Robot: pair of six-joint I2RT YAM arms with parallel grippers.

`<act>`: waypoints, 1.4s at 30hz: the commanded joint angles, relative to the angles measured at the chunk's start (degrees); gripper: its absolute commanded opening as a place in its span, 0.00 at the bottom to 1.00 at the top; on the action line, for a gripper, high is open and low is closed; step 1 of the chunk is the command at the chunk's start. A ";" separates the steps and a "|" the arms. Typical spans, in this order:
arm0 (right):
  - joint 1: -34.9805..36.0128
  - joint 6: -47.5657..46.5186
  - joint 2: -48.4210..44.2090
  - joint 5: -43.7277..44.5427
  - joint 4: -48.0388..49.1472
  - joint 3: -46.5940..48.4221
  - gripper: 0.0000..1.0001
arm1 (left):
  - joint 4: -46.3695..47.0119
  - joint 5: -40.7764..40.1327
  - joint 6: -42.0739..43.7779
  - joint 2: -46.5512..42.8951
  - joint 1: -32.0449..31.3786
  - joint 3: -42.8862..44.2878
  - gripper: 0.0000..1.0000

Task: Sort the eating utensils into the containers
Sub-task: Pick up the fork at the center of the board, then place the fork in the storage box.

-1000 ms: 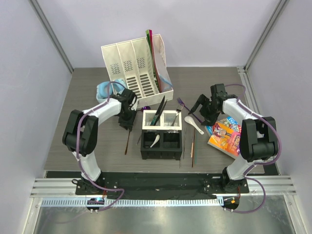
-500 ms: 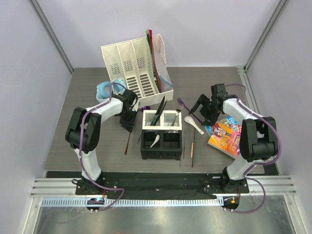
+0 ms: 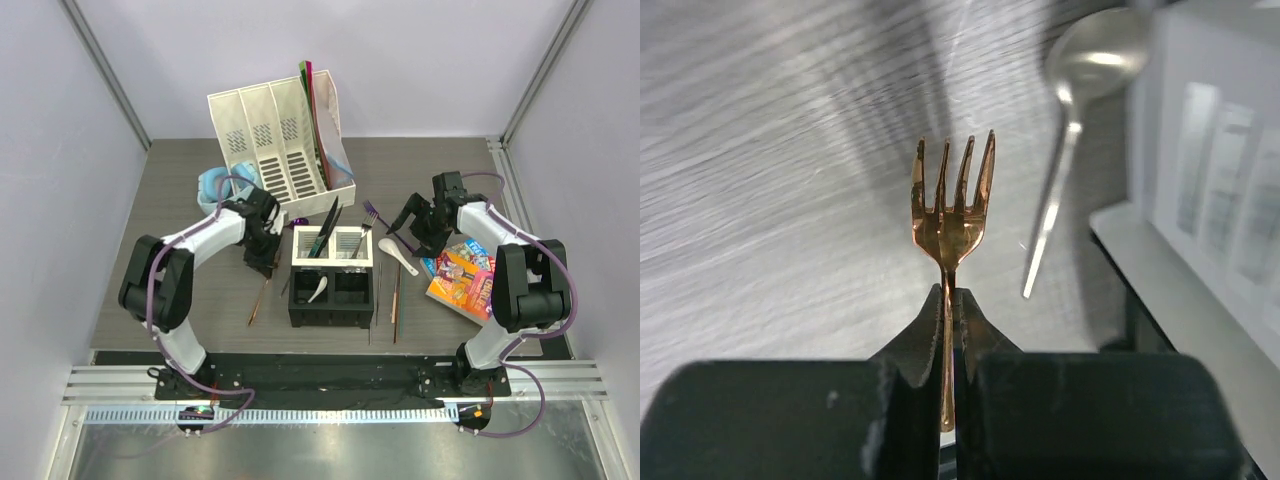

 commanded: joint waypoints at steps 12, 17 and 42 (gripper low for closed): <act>-0.16 0.54 0.62 -0.58 1.22 1.46 1.00 | 6.12 1.51 -2.50 -23.34 -0.09 4.24 0.00; -0.16 0.80 1.41 -0.84 1.22 2.34 1.00 | 11.55 4.66 -8.54 -25.01 -0.27 7.85 0.00; -0.16 0.80 1.76 -1.90 0.78 3.75 1.00 | 29.05 11.79 -8.30 -2.78 -13.19 27.37 0.00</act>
